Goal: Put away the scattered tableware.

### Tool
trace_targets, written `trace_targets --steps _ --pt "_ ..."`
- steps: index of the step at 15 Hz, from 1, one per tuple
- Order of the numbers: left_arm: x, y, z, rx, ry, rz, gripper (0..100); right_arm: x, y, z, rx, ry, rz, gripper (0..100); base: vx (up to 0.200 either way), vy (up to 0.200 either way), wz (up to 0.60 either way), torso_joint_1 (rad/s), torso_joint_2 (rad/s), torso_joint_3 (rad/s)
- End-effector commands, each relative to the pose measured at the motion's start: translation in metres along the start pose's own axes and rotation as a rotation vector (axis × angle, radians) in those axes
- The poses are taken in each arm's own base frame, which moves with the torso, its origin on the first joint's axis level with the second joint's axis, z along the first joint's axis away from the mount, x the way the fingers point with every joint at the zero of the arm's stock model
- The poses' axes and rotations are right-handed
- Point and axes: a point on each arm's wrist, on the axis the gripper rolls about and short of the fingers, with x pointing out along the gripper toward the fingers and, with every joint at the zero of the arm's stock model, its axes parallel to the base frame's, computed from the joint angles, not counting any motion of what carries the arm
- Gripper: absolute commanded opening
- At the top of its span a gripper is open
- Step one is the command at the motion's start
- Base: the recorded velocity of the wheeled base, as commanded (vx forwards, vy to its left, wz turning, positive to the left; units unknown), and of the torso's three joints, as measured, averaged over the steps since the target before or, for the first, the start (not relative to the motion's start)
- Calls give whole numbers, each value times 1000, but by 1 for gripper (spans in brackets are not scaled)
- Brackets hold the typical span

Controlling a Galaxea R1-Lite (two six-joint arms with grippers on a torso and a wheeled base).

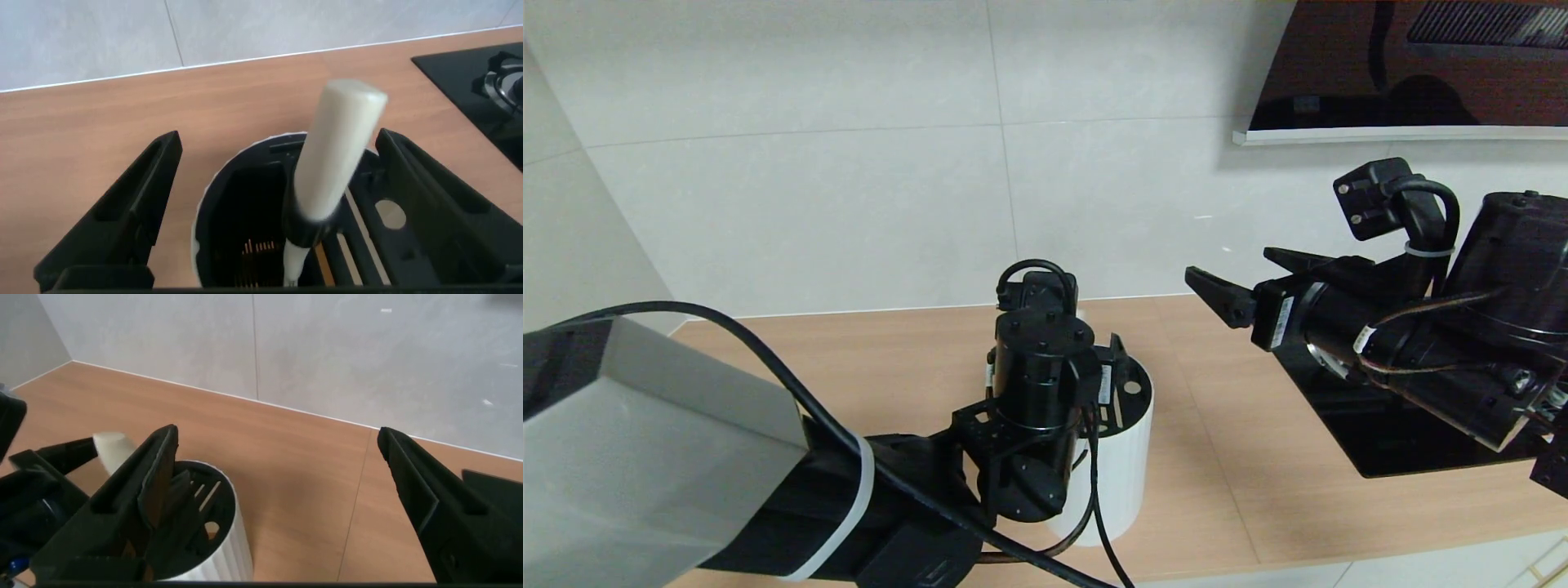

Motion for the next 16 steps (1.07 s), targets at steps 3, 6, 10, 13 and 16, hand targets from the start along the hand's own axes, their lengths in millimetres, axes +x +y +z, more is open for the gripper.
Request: trace_targets --steps 3,6,10,13,16 --pt "-7 3 13 -50 -38 -12 100 0 0 0 1 -1 1 100 0 0 0 0 0 0" --pt "-28 14 48 -141 -134 -58 100 -4 -1 8 8 -48 1 100 0 0 0 0 0 0" --pt "-75 53 98 -227 -250 -148 100 -35 -7 40 27 -174 -10 100 0 0 0 0 0 0" --pt "-105 113 145 -279 -418 -132 100 -73 -31 56 18 -249 -97 100 0 0 0 0 0 0" --pt "-150 162 153 -274 -484 -122 100 -118 -50 65 -2 -332 -186 100 0 0 0 0 0 0"
